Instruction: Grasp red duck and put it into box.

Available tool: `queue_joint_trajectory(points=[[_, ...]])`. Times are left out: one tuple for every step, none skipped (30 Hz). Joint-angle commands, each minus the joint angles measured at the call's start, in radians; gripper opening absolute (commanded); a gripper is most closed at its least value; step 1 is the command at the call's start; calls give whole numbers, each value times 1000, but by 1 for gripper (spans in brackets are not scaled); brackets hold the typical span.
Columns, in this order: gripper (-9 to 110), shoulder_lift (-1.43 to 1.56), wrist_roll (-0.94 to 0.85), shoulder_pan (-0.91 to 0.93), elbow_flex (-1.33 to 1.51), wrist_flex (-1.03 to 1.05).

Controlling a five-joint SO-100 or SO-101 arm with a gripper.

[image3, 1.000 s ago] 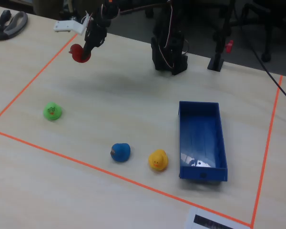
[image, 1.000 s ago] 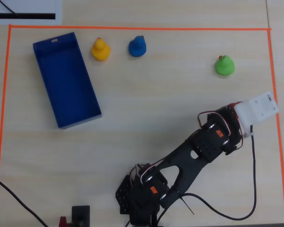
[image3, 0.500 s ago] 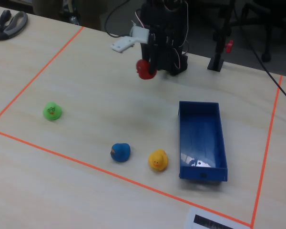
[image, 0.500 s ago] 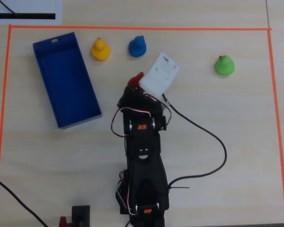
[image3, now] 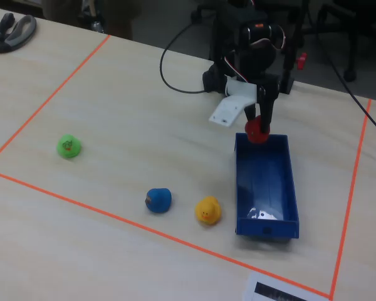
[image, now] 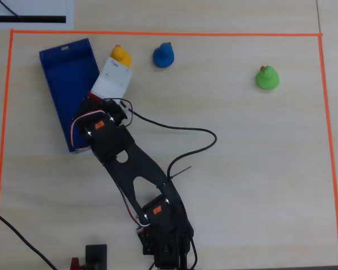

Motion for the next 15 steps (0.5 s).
queue_joint_trajectory(points=[[0,-71,11,-60,-57,-51],[0,-95,11,-74,-57,-60],[1,-120,11,-83,-57,-66],[4,-141,6,-84,-57,-72],[9,-161,2,-86,-55,-77],[13,-178,-6,-84,-52,-81],[16,-189,-14,-83,-48,-84],[24,-196,-26,-81,-40,-86],[27,-201,-34,-81,-34,-87],[30,-201,-38,-81,-32,-84],[32,-199,-41,-80,-34,-78],[35,-192,-46,-75,-38,-72],[38,-183,-51,-66,-48,-60],[41,-169,-58,-55,-63,-44],[41,-156,-69,-40,-81,-21]])
